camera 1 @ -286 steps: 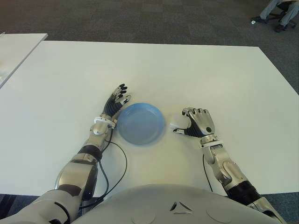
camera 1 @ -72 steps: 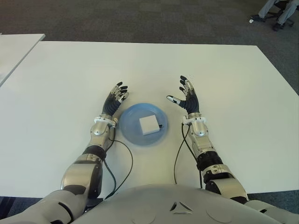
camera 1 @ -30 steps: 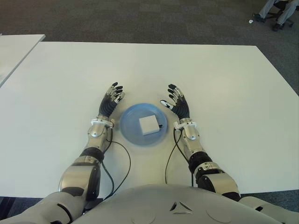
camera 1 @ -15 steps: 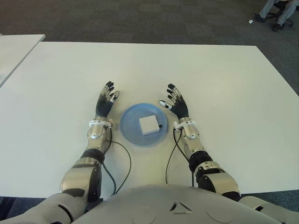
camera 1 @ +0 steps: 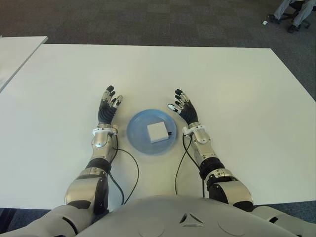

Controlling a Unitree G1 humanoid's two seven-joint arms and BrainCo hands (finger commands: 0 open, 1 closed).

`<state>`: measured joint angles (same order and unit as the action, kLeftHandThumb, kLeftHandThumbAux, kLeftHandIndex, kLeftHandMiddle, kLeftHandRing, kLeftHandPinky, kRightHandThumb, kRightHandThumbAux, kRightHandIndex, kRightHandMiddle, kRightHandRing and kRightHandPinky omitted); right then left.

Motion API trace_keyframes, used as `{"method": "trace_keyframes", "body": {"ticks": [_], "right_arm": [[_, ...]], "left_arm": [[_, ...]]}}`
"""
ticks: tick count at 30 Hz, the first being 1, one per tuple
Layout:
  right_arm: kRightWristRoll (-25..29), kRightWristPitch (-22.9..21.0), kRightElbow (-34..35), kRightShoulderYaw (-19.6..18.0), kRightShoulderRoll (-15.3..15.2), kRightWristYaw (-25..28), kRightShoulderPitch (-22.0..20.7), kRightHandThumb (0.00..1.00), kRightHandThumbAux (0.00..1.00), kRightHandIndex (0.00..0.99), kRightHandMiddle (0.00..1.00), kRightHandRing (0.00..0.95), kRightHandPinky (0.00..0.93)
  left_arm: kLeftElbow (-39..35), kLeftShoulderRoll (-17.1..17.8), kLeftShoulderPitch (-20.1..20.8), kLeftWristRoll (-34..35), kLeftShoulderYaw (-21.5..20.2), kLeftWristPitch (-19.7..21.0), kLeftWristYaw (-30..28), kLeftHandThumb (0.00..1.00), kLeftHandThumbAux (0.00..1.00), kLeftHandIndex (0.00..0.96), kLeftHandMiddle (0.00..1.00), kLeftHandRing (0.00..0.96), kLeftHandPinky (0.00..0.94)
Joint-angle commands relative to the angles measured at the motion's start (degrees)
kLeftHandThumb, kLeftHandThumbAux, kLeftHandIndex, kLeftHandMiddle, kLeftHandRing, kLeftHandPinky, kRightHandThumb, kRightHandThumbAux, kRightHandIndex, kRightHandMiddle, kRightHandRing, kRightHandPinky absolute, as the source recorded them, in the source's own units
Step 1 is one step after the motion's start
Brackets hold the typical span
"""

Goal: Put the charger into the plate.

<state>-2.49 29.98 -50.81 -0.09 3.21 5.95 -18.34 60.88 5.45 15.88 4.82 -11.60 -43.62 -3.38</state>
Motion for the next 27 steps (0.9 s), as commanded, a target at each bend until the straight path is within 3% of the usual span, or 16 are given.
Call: {"method": "trace_keyframes", "body": {"ticks": [1, 11, 19, 27], "right_arm": [[0.7, -4.1, -1.6, 0.0, 0.2, 0.5, 2.6, 0.014, 0.603, 0.015, 0.045, 0.038, 0.027], [2.4, -6.2, -2.5, -1.1, 0.2, 1.9, 1.7, 0.0, 0.545, 0.005, 0.039, 0.029, 0.016], [5.0, -7.7, -2.6, -2.8, 0.7, 2.8, 1.2, 0.0, 0.585, 0.0, 0.032, 0.017, 0.008], [4.7, -5.7, -3.1, -4.3, 2.0, -2.7, 1.2, 0.0, 0.632, 0.007, 0.029, 0.003, 0.003]], "left_arm": [[2.7, -0.9, -4.7, 0.5, -0.5, 3.9, 0.5, 0.0, 0.563, 0.003, 0.032, 0.026, 0.046], [2.6, -0.8, -5.0, 0.1, -0.6, 3.5, 0.4, 0.0, 0.558, 0.006, 0.035, 0.028, 0.044], [2.7, -0.7, -5.0, 0.6, -0.7, 3.4, -1.1, 0.0, 0.551, 0.009, 0.036, 0.03, 0.052], [2.9, -0.4, -5.1, 0.0, -0.3, 3.3, -1.1, 0.0, 0.543, 0.015, 0.06, 0.052, 0.062]]}}
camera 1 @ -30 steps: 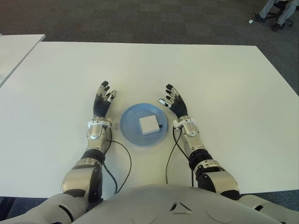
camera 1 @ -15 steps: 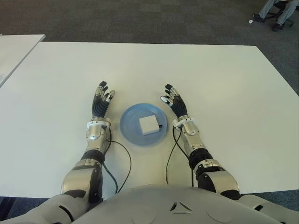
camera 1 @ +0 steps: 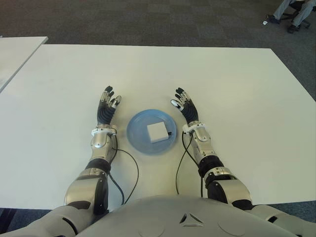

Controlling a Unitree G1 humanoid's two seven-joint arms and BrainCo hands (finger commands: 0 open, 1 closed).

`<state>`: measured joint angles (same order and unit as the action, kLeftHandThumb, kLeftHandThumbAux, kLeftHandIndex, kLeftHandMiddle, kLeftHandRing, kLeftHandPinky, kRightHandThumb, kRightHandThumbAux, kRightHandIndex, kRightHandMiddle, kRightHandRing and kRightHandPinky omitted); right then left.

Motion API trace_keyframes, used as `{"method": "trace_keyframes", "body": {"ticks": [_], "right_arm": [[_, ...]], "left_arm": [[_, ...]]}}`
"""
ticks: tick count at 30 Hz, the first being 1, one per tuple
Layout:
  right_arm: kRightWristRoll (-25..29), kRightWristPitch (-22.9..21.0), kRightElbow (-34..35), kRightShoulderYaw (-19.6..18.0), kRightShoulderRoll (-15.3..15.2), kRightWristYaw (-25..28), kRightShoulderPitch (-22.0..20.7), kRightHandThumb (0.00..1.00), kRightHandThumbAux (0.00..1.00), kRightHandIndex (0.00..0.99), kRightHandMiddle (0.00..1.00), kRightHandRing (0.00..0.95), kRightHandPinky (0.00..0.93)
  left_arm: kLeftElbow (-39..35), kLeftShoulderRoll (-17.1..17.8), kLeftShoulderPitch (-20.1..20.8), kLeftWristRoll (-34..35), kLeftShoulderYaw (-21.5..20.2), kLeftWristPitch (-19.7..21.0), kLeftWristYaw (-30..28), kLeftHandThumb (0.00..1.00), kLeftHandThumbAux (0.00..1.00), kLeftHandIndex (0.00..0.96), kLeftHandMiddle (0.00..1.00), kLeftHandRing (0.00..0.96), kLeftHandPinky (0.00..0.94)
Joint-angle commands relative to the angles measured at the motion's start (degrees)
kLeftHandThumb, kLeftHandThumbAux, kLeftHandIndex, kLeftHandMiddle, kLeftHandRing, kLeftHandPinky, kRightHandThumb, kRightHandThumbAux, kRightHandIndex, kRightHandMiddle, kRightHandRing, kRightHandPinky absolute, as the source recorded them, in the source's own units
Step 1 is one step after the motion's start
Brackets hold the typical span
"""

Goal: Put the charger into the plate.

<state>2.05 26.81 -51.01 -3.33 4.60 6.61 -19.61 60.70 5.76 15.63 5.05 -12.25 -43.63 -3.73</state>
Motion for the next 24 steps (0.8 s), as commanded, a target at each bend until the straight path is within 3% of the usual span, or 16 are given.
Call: {"method": "trace_keyframes", "body": {"ticks": [1, 9, 24], "right_arm": [[0.1, -2.3, -2.9, -1.3, 0.8, -4.4, 2.5, 0.0, 0.633, 0.007, 0.029, 0.003, 0.003], [0.3, -1.9, -3.2, -2.1, 2.0, -9.9, 2.3, 0.0, 0.645, 0.009, 0.03, 0.001, 0.013], [0.1, -1.0, -4.2, -2.0, 2.1, -10.7, 1.9, 0.0, 0.625, 0.003, 0.031, 0.007, 0.004]], "left_arm": [[3.1, -0.6, -4.8, -0.4, 0.5, 3.3, -0.8, 0.0, 0.543, 0.015, 0.061, 0.052, 0.061], [3.3, -0.2, -4.8, -0.7, 0.9, 3.5, -1.1, 0.0, 0.541, 0.02, 0.076, 0.061, 0.06], [3.3, 0.0, -4.6, -0.5, 1.5, 3.6, -1.2, 0.0, 0.526, 0.025, 0.077, 0.062, 0.056]]}}
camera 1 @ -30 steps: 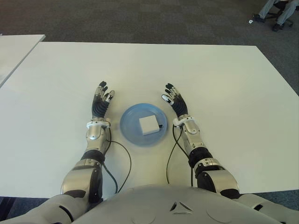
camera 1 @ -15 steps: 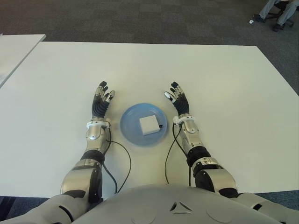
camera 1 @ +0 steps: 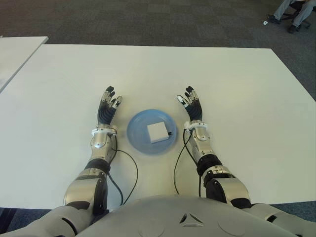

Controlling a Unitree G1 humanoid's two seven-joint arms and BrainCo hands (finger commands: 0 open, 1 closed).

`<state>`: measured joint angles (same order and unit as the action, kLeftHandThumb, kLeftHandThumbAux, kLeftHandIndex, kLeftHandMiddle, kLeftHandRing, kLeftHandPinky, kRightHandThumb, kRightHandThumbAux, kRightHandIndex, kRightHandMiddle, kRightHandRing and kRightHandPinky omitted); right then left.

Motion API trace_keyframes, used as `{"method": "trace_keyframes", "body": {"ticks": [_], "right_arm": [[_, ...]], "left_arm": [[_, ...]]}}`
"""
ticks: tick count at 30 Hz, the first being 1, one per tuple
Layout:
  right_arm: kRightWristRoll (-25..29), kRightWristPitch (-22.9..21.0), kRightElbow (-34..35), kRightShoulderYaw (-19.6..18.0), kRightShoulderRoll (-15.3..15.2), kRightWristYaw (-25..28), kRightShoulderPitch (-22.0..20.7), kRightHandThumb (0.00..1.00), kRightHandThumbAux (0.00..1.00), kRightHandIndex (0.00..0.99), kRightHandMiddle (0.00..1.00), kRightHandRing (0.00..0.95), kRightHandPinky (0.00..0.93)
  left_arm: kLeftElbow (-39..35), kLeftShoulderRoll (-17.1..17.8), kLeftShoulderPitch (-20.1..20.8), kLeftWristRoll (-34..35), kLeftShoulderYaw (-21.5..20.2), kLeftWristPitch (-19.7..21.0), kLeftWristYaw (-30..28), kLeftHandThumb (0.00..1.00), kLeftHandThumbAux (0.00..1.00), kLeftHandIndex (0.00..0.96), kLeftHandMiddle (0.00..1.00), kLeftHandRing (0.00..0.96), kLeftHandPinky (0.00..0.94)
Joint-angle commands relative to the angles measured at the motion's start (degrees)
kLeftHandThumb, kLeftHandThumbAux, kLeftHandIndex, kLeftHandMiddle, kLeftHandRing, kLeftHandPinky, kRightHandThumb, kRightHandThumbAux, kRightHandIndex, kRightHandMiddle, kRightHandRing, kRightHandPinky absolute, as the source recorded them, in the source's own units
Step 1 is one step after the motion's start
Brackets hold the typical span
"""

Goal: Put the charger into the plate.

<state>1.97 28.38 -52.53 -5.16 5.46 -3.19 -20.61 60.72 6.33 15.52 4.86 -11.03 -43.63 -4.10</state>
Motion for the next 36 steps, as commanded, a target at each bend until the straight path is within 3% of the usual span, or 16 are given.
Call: {"method": "trace_keyframes", "body": {"ticks": [1, 36], "right_arm": [[0.1, -2.6, -2.6, -0.2, 1.2, -1.0, 2.9, 0.0, 0.618, 0.002, 0.03, 0.005, 0.004], [-0.5, -2.9, -2.9, 0.6, 0.5, -0.3, 2.3, 0.0, 0.576, 0.0, 0.034, 0.009, 0.003]], "left_arm": [[3.3, -0.6, -4.5, -0.3, 0.3, 3.6, -0.9, 0.0, 0.526, 0.027, 0.079, 0.063, 0.058], [3.0, -0.3, -4.1, -1.7, 1.9, 4.8, -0.5, 0.0, 0.504, 0.042, 0.095, 0.078, 0.062]]}}
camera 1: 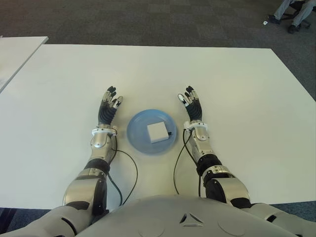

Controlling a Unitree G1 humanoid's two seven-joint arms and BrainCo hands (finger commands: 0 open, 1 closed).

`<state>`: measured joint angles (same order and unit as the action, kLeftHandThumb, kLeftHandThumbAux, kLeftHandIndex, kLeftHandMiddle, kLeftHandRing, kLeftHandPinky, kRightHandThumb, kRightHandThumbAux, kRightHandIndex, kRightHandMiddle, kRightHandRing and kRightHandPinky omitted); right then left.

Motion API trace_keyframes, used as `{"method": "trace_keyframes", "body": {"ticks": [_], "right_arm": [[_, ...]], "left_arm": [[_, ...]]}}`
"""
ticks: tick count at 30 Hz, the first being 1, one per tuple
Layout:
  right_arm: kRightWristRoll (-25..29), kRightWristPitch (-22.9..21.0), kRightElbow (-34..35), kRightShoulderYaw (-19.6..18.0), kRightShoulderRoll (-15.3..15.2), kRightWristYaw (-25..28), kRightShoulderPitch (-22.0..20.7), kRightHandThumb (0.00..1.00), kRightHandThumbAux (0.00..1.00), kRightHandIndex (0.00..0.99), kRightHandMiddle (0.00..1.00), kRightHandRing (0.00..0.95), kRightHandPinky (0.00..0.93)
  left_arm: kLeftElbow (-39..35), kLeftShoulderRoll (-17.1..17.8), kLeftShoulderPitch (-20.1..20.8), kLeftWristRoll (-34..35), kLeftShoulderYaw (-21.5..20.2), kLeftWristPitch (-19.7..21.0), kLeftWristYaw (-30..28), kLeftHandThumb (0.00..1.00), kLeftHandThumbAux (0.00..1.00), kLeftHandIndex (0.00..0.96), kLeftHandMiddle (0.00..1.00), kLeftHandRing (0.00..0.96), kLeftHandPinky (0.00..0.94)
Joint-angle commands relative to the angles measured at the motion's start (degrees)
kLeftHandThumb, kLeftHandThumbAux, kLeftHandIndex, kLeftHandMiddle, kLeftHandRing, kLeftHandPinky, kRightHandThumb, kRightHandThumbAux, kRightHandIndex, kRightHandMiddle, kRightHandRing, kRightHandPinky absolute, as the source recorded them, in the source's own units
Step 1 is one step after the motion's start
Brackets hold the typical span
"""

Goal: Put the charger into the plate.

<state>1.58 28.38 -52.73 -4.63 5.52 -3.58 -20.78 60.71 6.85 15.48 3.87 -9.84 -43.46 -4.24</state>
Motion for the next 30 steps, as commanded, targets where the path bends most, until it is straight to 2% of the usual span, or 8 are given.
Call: {"method": "trace_keyframes", "body": {"ticks": [1, 30], "right_arm": [[-0.1, -3.0, -2.7, 0.2, 0.5, 0.1, 2.5, 0.0, 0.576, 0.001, 0.036, 0.011, 0.005], [0.3, -3.1, -3.6, 0.0, 0.2, 2.4, 2.1, 0.0, 0.568, 0.017, 0.053, 0.032, 0.029]], "left_arm": [[2.9, -0.8, -4.0, -0.7, 0.7, 4.6, -0.4, 0.0, 0.506, 0.041, 0.095, 0.079, 0.065], [3.1, -1.0, -3.7, -1.3, 1.5, 5.8, -1.4, 0.0, 0.501, 0.039, 0.126, 0.108, 0.088]]}}
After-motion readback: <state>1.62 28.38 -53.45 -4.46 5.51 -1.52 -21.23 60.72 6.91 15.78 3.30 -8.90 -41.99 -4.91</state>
